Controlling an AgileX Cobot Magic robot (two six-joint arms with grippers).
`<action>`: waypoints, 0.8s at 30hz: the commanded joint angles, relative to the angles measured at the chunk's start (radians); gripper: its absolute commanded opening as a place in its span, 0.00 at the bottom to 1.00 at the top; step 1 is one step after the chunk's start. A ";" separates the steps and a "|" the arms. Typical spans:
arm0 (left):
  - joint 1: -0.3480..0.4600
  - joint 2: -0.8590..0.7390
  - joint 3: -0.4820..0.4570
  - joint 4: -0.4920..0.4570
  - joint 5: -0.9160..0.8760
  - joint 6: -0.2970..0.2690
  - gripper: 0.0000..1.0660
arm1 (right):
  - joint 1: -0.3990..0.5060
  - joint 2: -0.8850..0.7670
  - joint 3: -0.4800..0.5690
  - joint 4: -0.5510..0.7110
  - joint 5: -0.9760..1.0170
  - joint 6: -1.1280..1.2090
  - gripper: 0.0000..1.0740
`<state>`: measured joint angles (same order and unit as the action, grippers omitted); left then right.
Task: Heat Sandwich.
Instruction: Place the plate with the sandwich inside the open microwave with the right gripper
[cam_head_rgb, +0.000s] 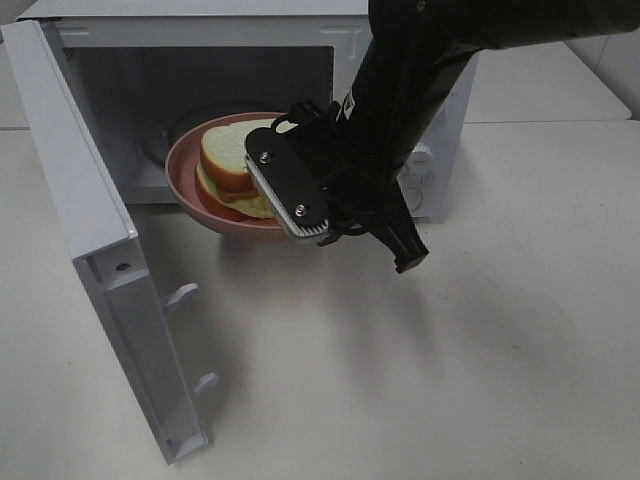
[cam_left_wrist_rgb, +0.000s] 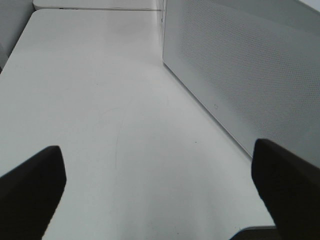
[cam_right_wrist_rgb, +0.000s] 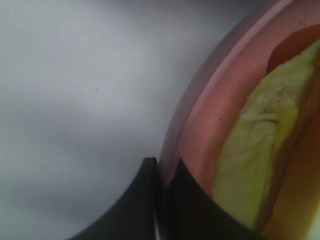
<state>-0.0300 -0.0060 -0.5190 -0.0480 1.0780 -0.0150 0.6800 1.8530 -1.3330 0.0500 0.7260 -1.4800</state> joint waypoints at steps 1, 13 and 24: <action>-0.005 -0.022 0.003 -0.002 -0.007 -0.004 0.90 | -0.003 0.036 -0.053 0.000 -0.017 0.010 0.00; -0.005 -0.022 0.003 -0.002 -0.007 -0.004 0.90 | -0.003 0.147 -0.195 -0.028 0.030 0.059 0.00; -0.005 -0.022 0.003 -0.002 -0.007 -0.004 0.90 | -0.003 0.287 -0.402 -0.080 0.077 0.146 0.00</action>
<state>-0.0300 -0.0060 -0.5190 -0.0480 1.0780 -0.0150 0.6830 2.1350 -1.7040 0.0000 0.8000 -1.3560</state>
